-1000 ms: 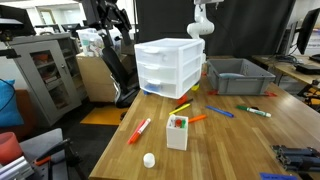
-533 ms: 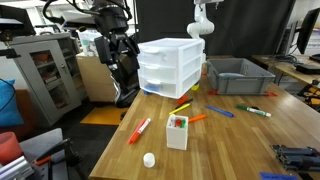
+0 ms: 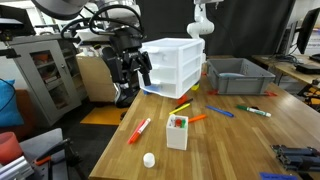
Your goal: Take the white and blue marker out of the pen holder and put it on the table
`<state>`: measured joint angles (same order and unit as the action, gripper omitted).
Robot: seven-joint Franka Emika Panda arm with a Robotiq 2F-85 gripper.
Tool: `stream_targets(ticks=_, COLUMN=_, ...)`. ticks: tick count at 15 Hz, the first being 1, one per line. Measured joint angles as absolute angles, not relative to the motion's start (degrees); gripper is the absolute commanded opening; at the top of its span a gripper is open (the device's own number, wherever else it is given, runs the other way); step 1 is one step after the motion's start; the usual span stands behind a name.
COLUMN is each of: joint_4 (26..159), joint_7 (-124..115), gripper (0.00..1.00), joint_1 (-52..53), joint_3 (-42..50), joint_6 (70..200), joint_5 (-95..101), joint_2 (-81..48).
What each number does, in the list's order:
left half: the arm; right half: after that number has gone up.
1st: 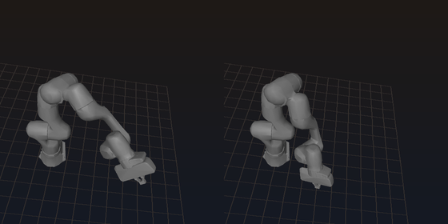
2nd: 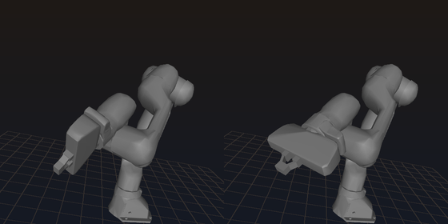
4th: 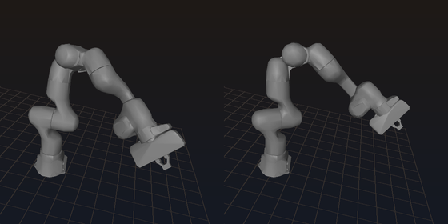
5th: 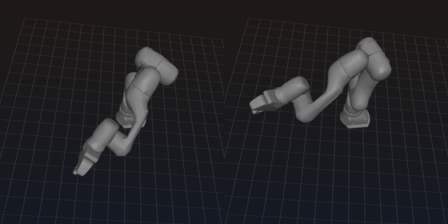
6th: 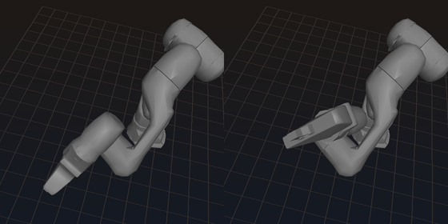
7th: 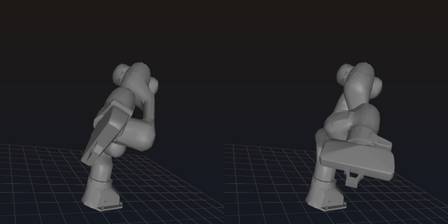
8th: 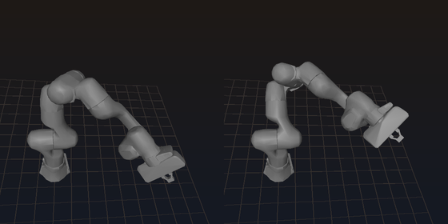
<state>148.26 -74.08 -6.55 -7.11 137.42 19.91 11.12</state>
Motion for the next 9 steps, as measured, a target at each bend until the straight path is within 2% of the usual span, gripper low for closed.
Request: stream_targets(ticks=9, joint_4=148.1, joint_7=-78.2, gripper=1.00, joint_1=-6.3, joint_3=-6.8, joint_6=139.2, joint_5=22.4, joint_2=8.7)
